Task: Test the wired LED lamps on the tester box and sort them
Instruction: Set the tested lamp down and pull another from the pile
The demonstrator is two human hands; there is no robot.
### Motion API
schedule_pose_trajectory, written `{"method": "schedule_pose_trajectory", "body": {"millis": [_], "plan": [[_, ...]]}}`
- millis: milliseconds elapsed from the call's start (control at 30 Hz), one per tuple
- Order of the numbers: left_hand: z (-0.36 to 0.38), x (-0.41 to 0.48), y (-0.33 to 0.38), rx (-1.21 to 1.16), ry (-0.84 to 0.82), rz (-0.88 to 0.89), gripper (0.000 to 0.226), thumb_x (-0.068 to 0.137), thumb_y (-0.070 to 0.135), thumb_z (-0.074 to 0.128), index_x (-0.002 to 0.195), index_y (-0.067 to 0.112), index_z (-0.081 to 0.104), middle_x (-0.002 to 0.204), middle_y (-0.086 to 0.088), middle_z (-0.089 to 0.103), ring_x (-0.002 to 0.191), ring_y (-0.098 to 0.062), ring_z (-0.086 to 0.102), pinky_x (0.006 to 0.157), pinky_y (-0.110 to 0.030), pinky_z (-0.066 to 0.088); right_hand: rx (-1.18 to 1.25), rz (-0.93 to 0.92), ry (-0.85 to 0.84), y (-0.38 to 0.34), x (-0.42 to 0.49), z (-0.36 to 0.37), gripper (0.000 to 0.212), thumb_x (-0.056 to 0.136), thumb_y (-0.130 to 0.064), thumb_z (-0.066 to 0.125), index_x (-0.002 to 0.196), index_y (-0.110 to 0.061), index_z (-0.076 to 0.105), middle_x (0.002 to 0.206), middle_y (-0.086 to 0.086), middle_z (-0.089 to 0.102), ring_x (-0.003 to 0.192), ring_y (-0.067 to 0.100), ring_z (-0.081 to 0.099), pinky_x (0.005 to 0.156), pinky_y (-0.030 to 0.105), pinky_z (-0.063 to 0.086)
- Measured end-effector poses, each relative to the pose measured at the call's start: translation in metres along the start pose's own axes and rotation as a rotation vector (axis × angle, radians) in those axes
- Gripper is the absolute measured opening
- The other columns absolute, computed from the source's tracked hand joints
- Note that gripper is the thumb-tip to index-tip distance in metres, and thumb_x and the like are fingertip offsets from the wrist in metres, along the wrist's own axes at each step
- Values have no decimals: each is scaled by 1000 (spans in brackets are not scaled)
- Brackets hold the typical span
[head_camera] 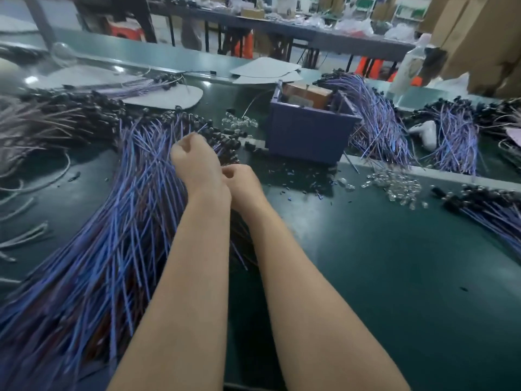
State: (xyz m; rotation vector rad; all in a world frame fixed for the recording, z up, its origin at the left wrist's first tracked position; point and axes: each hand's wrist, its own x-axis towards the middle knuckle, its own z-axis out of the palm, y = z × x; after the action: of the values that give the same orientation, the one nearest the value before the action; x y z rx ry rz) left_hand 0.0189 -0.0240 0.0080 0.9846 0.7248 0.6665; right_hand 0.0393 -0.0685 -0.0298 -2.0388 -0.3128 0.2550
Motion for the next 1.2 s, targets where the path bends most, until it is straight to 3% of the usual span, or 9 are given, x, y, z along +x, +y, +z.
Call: {"method": "schedule_pose_trajectory", "body": {"millis": [167,367,533,600,667,800,900,1067,1200], "plan": [[-10,9,6,-70,31,-9,14,94,12,40,104,10,49,79,3,42,71,-12,41,76,-32,39,8,-27,45,-1,5,0,33,92,-18,53,61,-6,57,49,-2,46,51,15,34,52,27,29],[-9,15,12,-113,45,-33,7,94,13,40,95,16,46,82,1,43,69,-12,38,74,-34,44,33,46,12,3,13,-2,20,89,-13,52,82,-11,70,67,0,64,48,7,54,59,26,49],[-7,14,13,-123,40,-25,9,95,12,39,99,13,47,96,-6,59,85,-19,44,82,-39,45,-136,-180,226,2,19,16,47,87,-1,40,128,-16,56,130,8,55,116,23,52,96,28,38],[-9,14,13,-114,50,-13,16,95,12,40,107,10,50,125,-18,58,98,-22,54,96,-44,45,-247,-269,127,-3,22,24,51,89,-2,41,135,-19,51,144,4,44,130,24,38,108,30,28],[-11,16,14,-89,78,16,27,95,11,40,119,4,51,121,-15,58,104,-24,56,96,-40,45,-310,-230,-12,-6,27,29,43,93,-14,44,135,-23,49,145,3,40,132,26,32,109,36,27],[-12,20,15,-126,82,24,29,94,11,38,119,7,51,111,-14,57,101,-25,56,105,-47,40,-223,-179,22,-7,26,33,26,95,-21,47,112,-12,63,123,10,54,107,27,49,87,35,42],[-14,19,15,-122,100,30,29,94,11,38,120,5,50,122,-18,58,112,-30,57,104,-46,40,-198,-188,134,-7,24,38,20,91,-14,52,87,-3,67,94,11,59,78,21,45,67,29,35],[-12,19,13,-119,97,83,19,94,8,38,106,11,52,101,-7,51,90,-18,47,79,-26,43,353,76,348,-7,24,22,10,86,-8,59,96,-6,60,82,0,60,77,15,54,70,24,41],[-8,15,5,-39,-16,196,14,93,6,39,99,15,48,91,-3,52,73,-11,49,65,-24,43,856,163,336,-8,22,-19,14,89,4,56,101,-4,54,71,3,51,56,9,45,48,17,39]]}}
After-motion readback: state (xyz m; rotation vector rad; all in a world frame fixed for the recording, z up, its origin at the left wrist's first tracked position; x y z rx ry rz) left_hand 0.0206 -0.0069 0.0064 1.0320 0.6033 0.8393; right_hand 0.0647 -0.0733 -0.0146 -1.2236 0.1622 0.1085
